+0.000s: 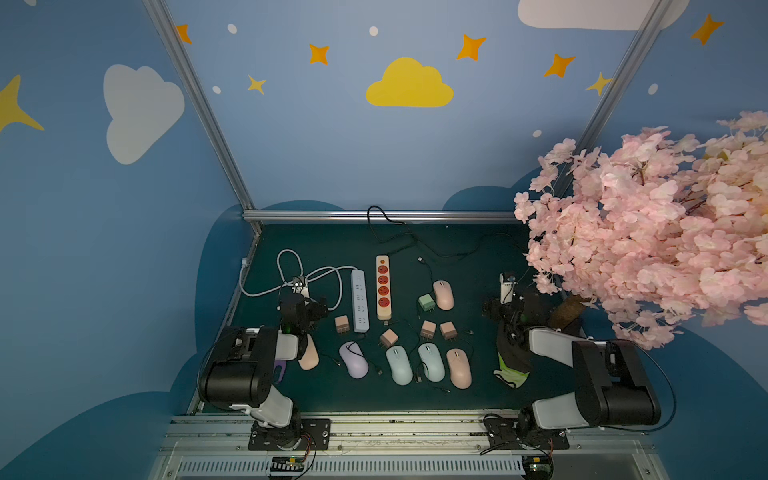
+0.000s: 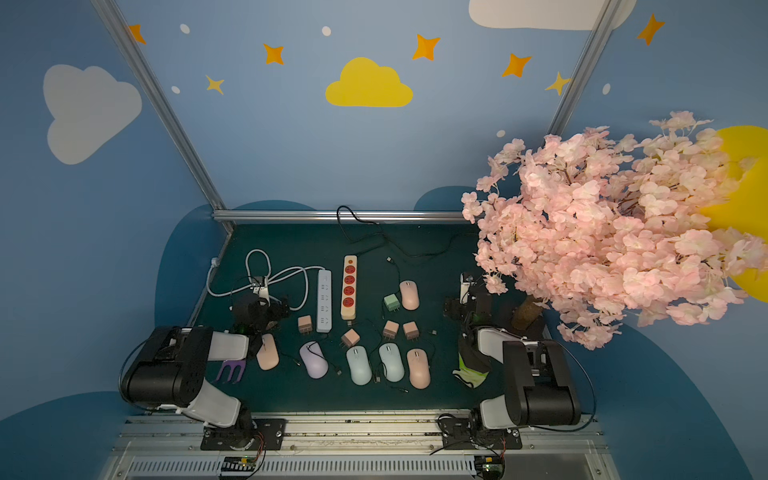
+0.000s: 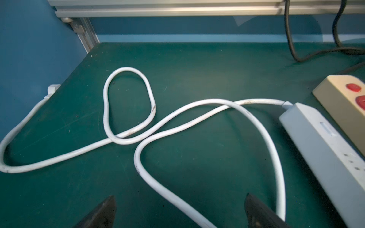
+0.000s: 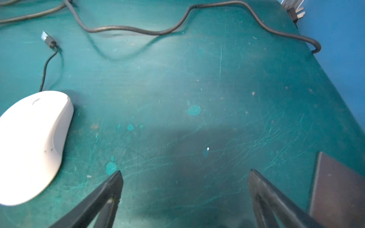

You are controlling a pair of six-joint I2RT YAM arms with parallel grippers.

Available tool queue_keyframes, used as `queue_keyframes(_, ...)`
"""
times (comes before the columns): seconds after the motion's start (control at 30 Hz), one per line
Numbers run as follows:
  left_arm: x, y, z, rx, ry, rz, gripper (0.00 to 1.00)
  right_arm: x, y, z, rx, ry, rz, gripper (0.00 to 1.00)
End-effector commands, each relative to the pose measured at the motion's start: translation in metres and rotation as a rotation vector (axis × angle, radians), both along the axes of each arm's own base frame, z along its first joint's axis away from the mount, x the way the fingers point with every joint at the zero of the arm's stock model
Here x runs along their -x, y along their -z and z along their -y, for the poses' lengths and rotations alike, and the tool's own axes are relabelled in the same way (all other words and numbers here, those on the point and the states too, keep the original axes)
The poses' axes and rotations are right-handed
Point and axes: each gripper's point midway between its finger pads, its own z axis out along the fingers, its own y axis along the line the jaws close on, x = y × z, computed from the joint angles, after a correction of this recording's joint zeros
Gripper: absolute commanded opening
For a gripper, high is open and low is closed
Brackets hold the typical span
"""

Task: Unplug the wireless mouse
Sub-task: Reset both arms

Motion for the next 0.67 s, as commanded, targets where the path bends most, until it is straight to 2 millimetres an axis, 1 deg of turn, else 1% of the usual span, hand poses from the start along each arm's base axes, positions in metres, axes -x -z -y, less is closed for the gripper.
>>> queue_keyframes(0.0, -0.0088, -0.0187, 0.0024, 0.015, 0.016, 0.078, 1.0, -0.0185, -0.0271, -0.0055, -0.042, -0.027, 0.18, 0.98)
queue_keyframes(0.13, -0.0084, -0.0191, 0.0027, 0.014, 0.016, 0.08, 1.0, -0.0192, -0.0254, -0.0019, -0.06, -0.012, 0.137, 0.98)
queue_keyframes(0.2, -0.0085, -0.0197, 0.0028, 0.013, 0.016, 0.083, 1.0, -0.0158, -0.0202, -0.0052, -0.034, -0.048, 0.063, 0.98)
queue_keyframes(0.3, -0.0088, -0.0202, 0.0027, 0.013, 0.015, 0.084, 1.0, -0.0178, -0.0233, -0.0045, -0.044, -0.038, 0.09, 0.98)
queue_keyframes(0.37, -0.0086, -0.0196, 0.003, 0.013, 0.016, 0.083, 1.0, -0.0165, -0.0215, -0.0065, -0.034, -0.055, 0.067, 0.98)
queue_keyframes(0.63, -0.0087, -0.0184, 0.0027, 0.016, 0.019, 0.076, 1.0, -0.0171, -0.0222, -0.0055, -0.042, -0.057, 0.07, 0.98)
